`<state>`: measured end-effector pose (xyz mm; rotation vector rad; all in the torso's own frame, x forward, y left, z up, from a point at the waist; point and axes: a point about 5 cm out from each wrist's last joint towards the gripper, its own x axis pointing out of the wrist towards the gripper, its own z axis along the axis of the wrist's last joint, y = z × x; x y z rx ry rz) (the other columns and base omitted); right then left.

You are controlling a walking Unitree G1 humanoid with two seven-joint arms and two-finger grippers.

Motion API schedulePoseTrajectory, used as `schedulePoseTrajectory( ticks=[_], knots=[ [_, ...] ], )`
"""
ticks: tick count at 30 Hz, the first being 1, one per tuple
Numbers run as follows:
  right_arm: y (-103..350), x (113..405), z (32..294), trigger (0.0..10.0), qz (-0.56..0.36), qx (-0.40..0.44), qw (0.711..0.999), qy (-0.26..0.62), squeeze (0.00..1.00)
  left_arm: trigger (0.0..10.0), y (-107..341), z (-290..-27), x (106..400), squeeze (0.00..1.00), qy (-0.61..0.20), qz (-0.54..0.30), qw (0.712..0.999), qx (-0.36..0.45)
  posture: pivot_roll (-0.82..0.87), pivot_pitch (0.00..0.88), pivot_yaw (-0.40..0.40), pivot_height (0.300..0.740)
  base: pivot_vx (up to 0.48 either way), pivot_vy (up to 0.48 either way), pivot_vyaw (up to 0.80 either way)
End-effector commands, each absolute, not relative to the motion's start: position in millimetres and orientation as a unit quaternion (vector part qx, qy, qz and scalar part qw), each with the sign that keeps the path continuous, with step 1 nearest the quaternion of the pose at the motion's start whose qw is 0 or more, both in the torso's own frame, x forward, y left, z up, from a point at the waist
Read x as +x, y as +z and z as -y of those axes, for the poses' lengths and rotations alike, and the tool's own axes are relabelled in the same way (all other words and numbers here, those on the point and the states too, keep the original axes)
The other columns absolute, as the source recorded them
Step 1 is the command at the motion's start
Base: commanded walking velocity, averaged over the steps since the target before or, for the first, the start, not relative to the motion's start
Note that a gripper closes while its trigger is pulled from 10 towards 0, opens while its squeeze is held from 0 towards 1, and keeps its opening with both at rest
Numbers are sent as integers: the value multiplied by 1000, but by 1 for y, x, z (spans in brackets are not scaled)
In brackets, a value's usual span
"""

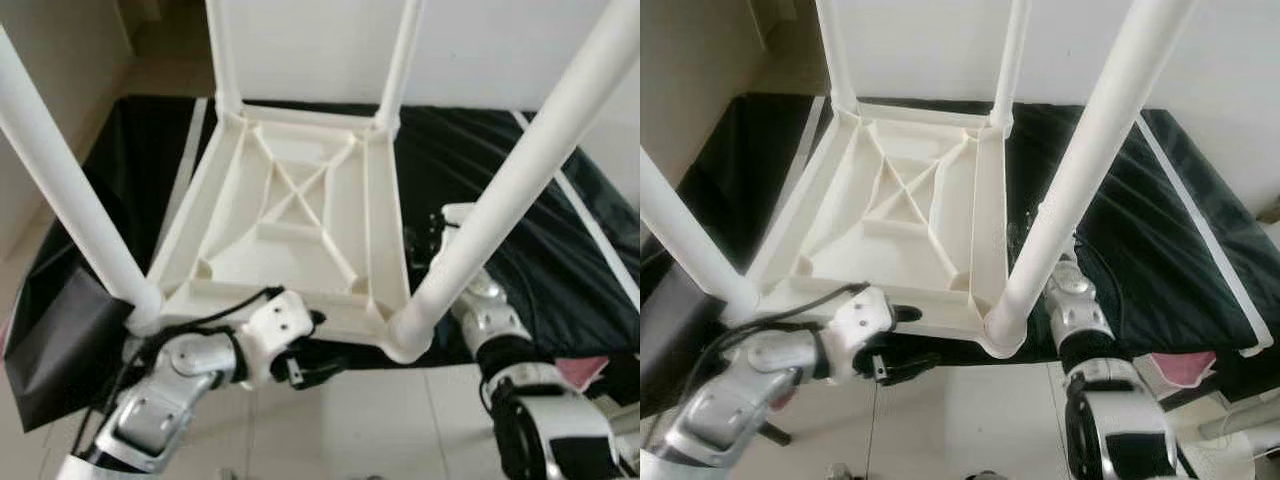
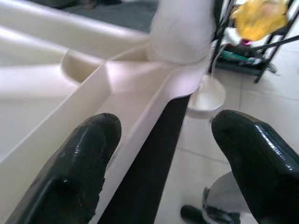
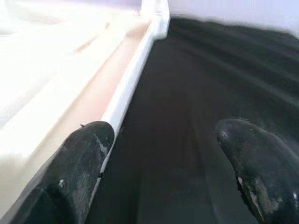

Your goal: Building children table

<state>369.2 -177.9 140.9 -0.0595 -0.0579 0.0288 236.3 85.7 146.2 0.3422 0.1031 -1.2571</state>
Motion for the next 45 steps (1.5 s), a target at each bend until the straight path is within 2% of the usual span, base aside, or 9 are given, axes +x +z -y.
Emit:
schedulePoseTrajectory(
  ticks=[1, 4, 10, 21, 22, 23, 25, 31, 45],
  knots=[
    [139, 365, 182, 10000, 40, -19, 999, 9, 0, 10000, 148, -86, 241, 0, -537, -30, 828, 158, 74, 85, -61, 740, 0, 0, 0],
    [141, 348, 194, 10000, 83, 37, 996, -2, 0, 10000, 151, -81, 241, 0, -529, -12, 838, 133, 60, 83, -57, 740, 0, 0, 0],
    [145, 316, 205, 10000, 136, 37, 990, -1, 0, 10000, 163, -80, 256, 0, -473, 38, 874, 103, 30, 87, -55, 740, 0, 0, 0],
    [145, 311, 206, 10000, 141, 40, 989, -3, 0, 10000, 165, -81, 257, 0, -468, 44, 877, 96, 26, 87, -57, 740, 0, 0, 0],
    [141, 292, 198, 10000, 142, 45, 989, 3, 0, 10000, 166, -80, 266, 0, -437, 43, 897, 51, 1, 67, -71, 740, 0, 0, 0],
    [141, 292, 198, 10000, 142, 45, 989, 3, 0, 10000, 166, -80, 266, 0, -437, 43, 897, 51, 1, 67, -71, 740, 0, 0, 0],
    [139, 270, 189, 10000, 145, 44, 988, 13, 0, 10000, 162, -78, 273, 0, -405, 24, 914, -1, 2, 62, -73, 740, 0, 0, 0],
    [131, 251, 188, 10000, 128, 42, 991, 16, 0, 10000, 163, -76, 274, 0, -397, 37, 917, -12, -10, 55, -63, 740, 0, 0, 0],
    [133, 233, 187, 10000, 116, 52, 992, -6, 0, 10000, 162, -80, 280, 0, -391, 32, 919, -38, -52, 57, -16, 740, 0, 0, 0]
  ],
)
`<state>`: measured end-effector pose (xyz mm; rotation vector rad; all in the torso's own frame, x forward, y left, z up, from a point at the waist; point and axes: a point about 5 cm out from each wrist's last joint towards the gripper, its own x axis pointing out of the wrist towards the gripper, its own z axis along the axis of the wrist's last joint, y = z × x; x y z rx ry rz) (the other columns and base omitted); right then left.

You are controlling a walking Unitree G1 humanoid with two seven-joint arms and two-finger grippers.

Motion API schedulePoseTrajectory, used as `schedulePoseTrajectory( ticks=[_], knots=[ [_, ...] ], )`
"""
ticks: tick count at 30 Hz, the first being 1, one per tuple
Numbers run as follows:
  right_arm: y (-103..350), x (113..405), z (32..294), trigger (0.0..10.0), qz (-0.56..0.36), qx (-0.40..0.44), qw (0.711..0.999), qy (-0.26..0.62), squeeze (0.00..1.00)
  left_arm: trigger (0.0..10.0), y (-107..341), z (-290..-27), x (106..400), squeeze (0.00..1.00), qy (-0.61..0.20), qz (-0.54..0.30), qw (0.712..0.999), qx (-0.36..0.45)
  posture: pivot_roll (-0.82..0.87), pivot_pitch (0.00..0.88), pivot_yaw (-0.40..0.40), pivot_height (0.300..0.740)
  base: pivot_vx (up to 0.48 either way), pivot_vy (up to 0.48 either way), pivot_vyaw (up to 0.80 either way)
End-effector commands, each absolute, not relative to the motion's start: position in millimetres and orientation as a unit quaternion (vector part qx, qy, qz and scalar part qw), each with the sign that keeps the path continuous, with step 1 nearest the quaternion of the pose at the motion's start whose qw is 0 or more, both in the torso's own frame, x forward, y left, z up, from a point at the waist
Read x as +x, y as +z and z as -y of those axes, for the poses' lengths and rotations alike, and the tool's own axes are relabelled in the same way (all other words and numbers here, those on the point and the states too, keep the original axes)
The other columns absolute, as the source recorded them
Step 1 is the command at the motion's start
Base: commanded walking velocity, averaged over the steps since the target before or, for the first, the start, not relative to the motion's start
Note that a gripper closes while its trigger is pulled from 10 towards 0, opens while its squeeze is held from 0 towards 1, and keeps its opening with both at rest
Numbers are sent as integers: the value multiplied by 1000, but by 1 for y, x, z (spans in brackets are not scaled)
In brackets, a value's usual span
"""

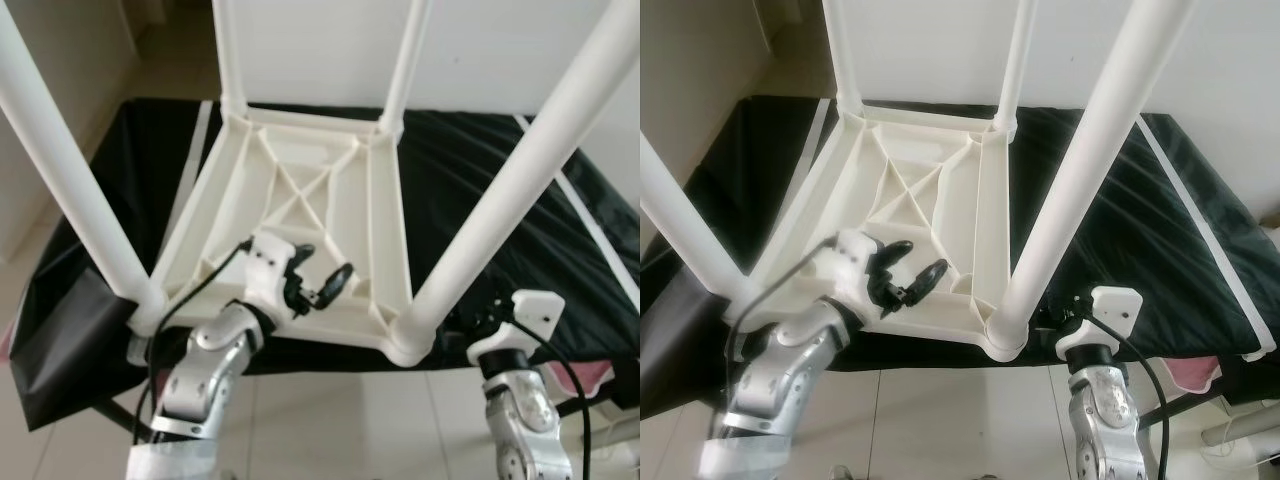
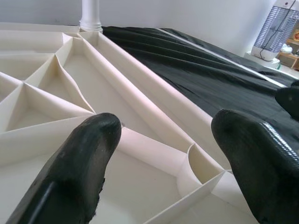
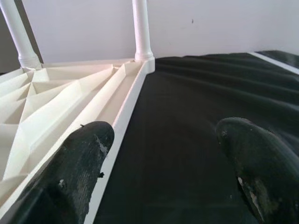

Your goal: Building children table

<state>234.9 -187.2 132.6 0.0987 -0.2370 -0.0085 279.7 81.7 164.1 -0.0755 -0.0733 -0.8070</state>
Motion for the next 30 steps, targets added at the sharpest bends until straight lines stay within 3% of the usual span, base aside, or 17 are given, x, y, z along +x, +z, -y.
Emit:
schedulePoseTrajectory(
  ticks=[1, 13, 21, 30],
  knots=[
    [133, 233, 187, 10000, 116, 52, 992, -6, 0, 10000, 162, -80, 280, 0, -391, 32, 919, -38, -52, 57, -16, 740, 0, 0, 0],
    [133, 233, 183, 10000, 100, 45, 993, 34, 0, 10000, 166, -95, 300, 0, -321, 21, 946, -51, -43, 79, 10, 740, 0, 0, 0],
    [134, 229, 180, 10000, 90, 42, 993, 62, 0, 10000, 164, -95, 299, 0, -310, 26, 950, -35, -33, 81, 3, 740, 0, 0, 0],
    [134, 212, 173, 10000, 65, 15, 986, 155, 0, 10000, 164, -98, 302, 0, -314, 32, 949, -9, -57, 87, 6, 740, 0, 0, 0]
  ],
)
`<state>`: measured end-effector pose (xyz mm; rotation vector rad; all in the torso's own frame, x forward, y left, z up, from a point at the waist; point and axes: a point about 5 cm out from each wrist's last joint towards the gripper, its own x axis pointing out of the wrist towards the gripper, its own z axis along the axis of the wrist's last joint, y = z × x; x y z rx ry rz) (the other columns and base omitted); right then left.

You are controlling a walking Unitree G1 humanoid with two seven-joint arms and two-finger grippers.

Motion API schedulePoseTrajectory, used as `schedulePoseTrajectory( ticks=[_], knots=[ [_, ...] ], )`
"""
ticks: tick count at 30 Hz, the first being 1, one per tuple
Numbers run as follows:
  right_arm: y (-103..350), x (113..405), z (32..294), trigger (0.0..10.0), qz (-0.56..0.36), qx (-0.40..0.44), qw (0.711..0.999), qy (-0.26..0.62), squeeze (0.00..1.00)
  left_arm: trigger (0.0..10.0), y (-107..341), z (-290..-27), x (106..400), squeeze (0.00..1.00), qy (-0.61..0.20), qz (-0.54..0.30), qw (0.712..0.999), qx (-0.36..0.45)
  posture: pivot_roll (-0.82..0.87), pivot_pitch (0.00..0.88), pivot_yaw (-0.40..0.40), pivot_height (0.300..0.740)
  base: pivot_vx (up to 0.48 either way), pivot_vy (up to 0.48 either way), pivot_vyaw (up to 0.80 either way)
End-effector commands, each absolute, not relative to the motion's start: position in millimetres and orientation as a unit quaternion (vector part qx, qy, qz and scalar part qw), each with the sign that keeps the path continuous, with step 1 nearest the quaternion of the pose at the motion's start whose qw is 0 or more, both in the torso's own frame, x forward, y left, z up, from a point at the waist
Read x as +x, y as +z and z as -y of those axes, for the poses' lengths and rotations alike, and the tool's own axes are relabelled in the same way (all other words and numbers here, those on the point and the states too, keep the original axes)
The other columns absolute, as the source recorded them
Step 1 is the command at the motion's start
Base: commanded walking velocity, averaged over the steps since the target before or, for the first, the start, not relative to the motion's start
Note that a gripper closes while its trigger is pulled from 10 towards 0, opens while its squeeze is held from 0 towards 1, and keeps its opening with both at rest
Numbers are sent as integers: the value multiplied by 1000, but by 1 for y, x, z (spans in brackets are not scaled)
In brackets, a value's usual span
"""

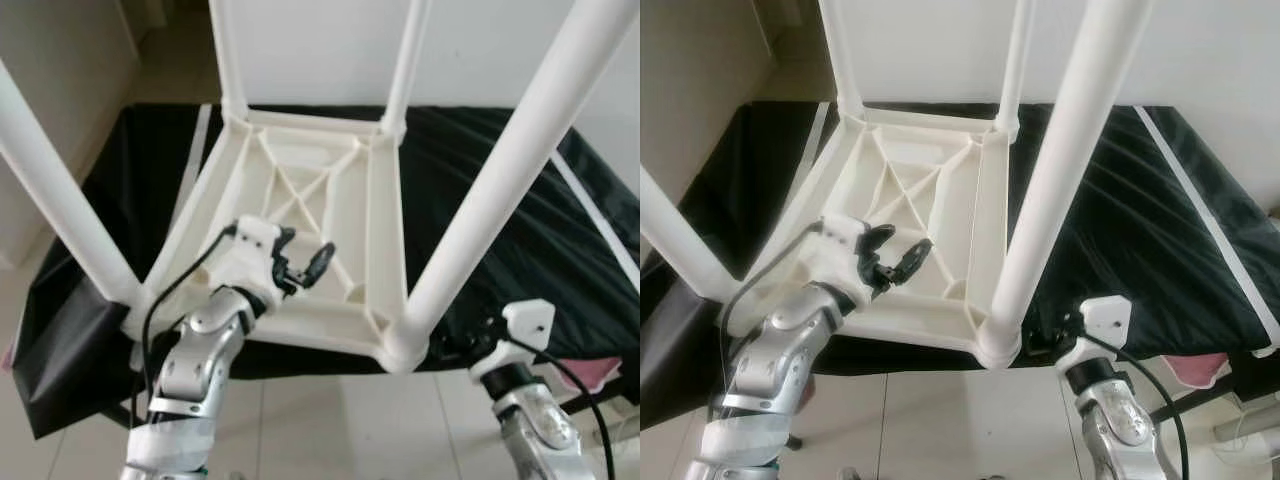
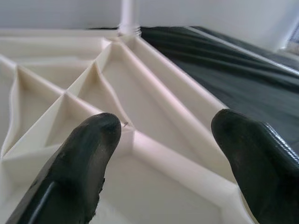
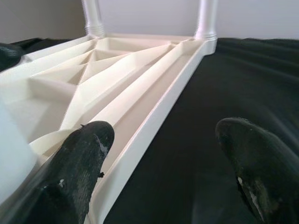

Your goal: Building children table

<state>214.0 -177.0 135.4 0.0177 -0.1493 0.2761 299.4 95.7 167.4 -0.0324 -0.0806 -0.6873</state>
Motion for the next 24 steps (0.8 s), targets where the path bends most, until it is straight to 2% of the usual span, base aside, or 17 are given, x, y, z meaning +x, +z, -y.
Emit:
schedulePoseTrajectory(
  ticks=[1, 13, 16, 18, 24],
  knots=[
    [134, 210, 172, 10000, 62, 14, 984, 165, 0, 10000, 164, -99, 303, 0, -312, 31, 949, -14, -58, 86, 5, 740, 0, 0, 0],
    [135, 200, 172, 10000, 48, 11, 980, 193, 0, 10000, 163, -99, 304, 0, -310, 33, 950, -19, -78, 92, 6, 740, 0, 0, 0],
    [136, 197, 171, 10000, 38, 10, 976, 215, 0, 10000, 162, -101, 304, 0, -309, 35, 950, -16, -79, 92, 7, 740, 0, 0, 0],
    [137, 189, 177, 10000, 14, -2, 964, 264, 0, 10000, 163, -101, 305, 0, -306, 37, 951, -9, -82, 89, 13, 740, 0, 0, 0],
    [141, 186, 190, 10000, -21, -38, 946, 321, 0, 10000, 163, -103, 305, 0, -304, 43, 952, 7, -79, 83, 19, 740, 0, 0, 0]
  ],
)
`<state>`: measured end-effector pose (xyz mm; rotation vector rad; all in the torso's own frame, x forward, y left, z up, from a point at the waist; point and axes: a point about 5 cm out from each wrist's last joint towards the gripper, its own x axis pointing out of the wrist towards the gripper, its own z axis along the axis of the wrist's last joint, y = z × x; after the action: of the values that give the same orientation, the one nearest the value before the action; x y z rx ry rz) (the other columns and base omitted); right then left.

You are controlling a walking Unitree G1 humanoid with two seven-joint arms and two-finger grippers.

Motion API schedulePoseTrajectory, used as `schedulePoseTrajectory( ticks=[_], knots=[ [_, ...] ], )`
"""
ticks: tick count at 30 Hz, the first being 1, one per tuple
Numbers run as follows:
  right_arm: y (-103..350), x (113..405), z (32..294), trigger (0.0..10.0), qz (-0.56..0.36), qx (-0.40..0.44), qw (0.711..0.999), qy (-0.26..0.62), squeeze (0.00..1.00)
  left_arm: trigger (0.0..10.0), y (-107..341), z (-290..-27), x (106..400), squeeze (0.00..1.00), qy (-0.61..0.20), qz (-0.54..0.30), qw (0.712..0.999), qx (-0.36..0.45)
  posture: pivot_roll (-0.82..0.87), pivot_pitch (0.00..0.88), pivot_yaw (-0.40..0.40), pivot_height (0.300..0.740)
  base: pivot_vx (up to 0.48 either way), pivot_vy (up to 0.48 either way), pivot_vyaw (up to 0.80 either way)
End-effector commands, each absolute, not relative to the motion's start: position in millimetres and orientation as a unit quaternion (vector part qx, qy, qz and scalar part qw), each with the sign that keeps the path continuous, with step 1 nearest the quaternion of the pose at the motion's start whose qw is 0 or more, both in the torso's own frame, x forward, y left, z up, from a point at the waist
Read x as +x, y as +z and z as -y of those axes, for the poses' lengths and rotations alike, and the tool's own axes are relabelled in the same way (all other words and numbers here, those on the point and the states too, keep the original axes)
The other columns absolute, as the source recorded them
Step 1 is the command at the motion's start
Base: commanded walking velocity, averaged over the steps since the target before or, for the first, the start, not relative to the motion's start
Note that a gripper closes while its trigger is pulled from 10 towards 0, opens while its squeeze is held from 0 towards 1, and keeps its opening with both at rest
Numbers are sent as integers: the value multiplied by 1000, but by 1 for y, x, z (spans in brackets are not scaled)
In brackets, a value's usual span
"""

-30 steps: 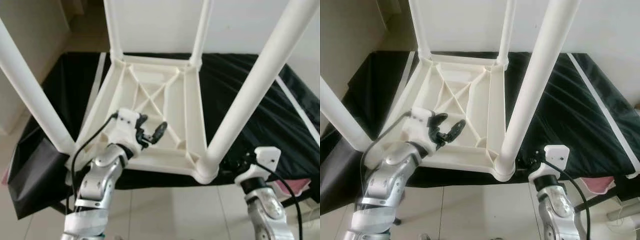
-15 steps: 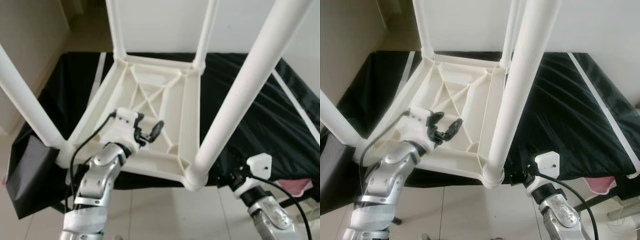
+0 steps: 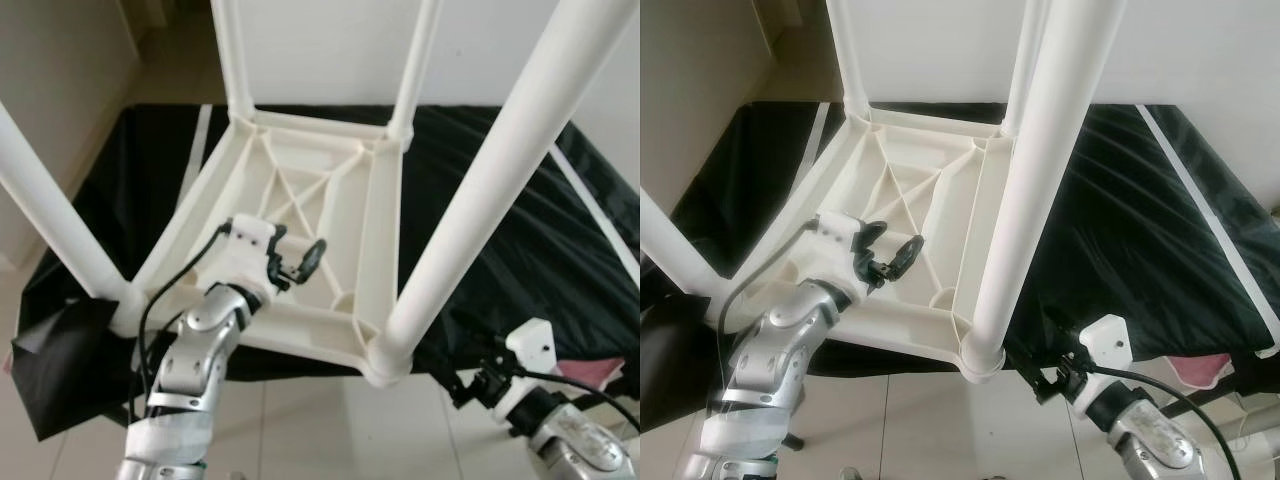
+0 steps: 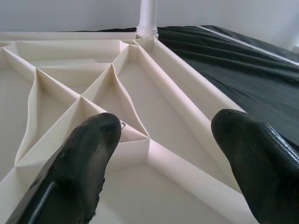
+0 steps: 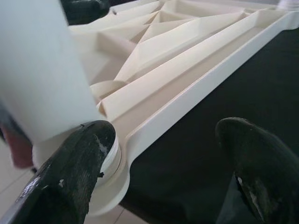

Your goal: Building children table

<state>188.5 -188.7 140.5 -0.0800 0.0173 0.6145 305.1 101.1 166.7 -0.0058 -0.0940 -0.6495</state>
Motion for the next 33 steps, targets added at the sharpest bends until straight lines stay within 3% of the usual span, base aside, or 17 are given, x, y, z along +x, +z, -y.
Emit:
schedulePoseTrajectory(
  ticks=[1, 7, 16, 33],
  knots=[
    [141, 186, 190, 10000, -21, -38, 946, 321, 0, 10000, 163, -103, 305, 0, -304, 43, 952, 7, -79, 83, 19, 740, 0, 0, 0],
    [148, 175, 216, 10000, -95, -93, 905, 404, 0, 10000, 164, -101, 304, 0, -307, 47, 950, 16, -65, 72, 32, 740, 0, 0, 0],
    [158, 168, 196, 10000, -95, -58, 864, 492, 0, 10000, 163, -99, 303, 0, -320, 46, 946, 24, -57, 63, 58, 740, 0, 0, 0],
    [155, 210, 178, 10000, -48, -66, 875, 477, 0, 10000, 166, -95, 300, 0, -340, 57, 937, 52, -7, 21, 64, 740, 0, 0, 0]
  ],
)
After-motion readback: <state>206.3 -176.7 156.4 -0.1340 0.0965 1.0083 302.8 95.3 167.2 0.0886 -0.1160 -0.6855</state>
